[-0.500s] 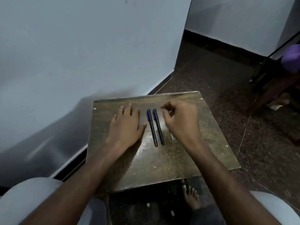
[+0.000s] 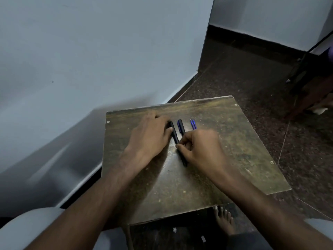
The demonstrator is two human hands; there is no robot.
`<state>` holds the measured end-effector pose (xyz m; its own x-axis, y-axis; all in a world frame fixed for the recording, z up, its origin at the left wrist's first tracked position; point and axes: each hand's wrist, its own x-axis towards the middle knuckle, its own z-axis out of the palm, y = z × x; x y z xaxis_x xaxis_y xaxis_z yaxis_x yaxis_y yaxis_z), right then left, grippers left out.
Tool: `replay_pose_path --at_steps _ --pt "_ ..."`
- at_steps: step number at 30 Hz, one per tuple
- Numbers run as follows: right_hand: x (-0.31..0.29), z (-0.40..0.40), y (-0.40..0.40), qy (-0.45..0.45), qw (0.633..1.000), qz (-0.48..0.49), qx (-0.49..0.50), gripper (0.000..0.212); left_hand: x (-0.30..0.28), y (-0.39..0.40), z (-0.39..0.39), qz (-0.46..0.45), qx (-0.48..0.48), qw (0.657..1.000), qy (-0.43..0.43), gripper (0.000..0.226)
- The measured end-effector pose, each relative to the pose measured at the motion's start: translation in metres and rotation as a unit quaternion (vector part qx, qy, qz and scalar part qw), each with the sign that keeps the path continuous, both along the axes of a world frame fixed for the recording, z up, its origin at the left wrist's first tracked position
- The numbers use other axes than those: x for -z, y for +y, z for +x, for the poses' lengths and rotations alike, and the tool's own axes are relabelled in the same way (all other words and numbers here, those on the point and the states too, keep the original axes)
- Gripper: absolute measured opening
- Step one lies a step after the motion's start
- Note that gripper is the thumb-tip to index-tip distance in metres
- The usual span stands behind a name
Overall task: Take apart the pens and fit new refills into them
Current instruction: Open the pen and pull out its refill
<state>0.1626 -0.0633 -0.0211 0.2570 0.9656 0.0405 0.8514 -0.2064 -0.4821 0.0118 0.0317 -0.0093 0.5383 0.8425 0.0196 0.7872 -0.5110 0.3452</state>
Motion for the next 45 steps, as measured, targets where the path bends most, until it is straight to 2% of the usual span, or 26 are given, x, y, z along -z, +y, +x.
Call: replay_pose_path --at_steps 4,6,10,12,14,19,22,25,28,29,31,32,33,36,40,45 --pt "0.000 -0.009 -0.004 0.021 1.000 -0.004 -0.001 0.014 0.004 0.001 -0.003 -0.054 -0.029 0.997 -0.040 0.030" --pt "-0.001 -0.012 -0.007 0.034 0.999 -0.003 -0.003 0.016 0.004 0.001 -0.003 -0.090 -0.059 0.991 -0.085 0.015" --pt "-0.001 -0.016 -0.007 0.046 0.999 -0.011 -0.001 0.017 0.002 0.000 -0.006 -0.111 -0.077 0.984 -0.117 0.017" --pt "-0.001 -0.018 -0.006 0.039 0.999 -0.018 0.001 0.018 0.005 -0.004 -0.004 -0.120 -0.071 0.984 -0.111 0.034" --pt "-0.001 -0.022 -0.005 0.029 0.999 -0.026 0.006 0.019 0.007 -0.009 -0.002 -0.110 -0.072 0.986 -0.102 0.039" --pt "-0.008 -0.032 -0.006 0.008 0.999 -0.041 -0.006 0.018 0.004 -0.010 0.001 -0.116 -0.085 0.984 -0.104 0.019" --pt "-0.014 -0.038 -0.010 0.001 0.999 -0.041 -0.011 0.014 -0.002 -0.009 -0.003 -0.139 -0.079 0.979 -0.123 0.020" --pt "-0.022 -0.041 -0.012 0.075 0.997 -0.024 0.017 0.012 -0.012 -0.006 -0.011 -0.156 -0.090 0.966 -0.185 0.019" --pt "-0.027 -0.039 -0.010 0.143 0.989 -0.023 0.032 0.013 -0.019 -0.005 -0.020 -0.209 -0.096 0.924 -0.304 0.018" --pt "-0.027 -0.039 -0.011 0.210 0.977 -0.034 0.038 0.011 -0.020 -0.006 -0.022 -0.225 -0.095 0.909 -0.339 0.017" --pt "-0.025 -0.041 -0.013 0.375 0.924 -0.053 0.047 0.013 -0.019 -0.007 -0.025 -0.247 -0.095 0.886 -0.381 0.019" --pt "-0.024 -0.041 -0.015 0.423 0.903 -0.058 0.052 0.017 -0.017 -0.008 -0.026 -0.258 -0.097 0.879 -0.389 0.019" --pt "-0.022 -0.041 -0.016 0.435 0.897 -0.056 0.053 0.021 -0.015 -0.008 -0.025 -0.264 -0.099 0.881 -0.380 0.018" --pt "-0.017 -0.040 -0.013 0.423 0.904 -0.028 0.061 0.033 -0.008 -0.011 -0.020 -0.277 -0.081 0.894 -0.344 0.015" --pt "-0.020 -0.045 -0.010 0.384 0.920 0.034 0.070 0.034 -0.006 -0.015 -0.011 -0.317 -0.089 0.839 -0.434 0.014" --pt "-0.017 -0.051 -0.007 0.294 0.950 0.101 0.044 0.031 -0.005 -0.008 -0.014 -0.361 -0.098 0.793 -0.481 0.011"
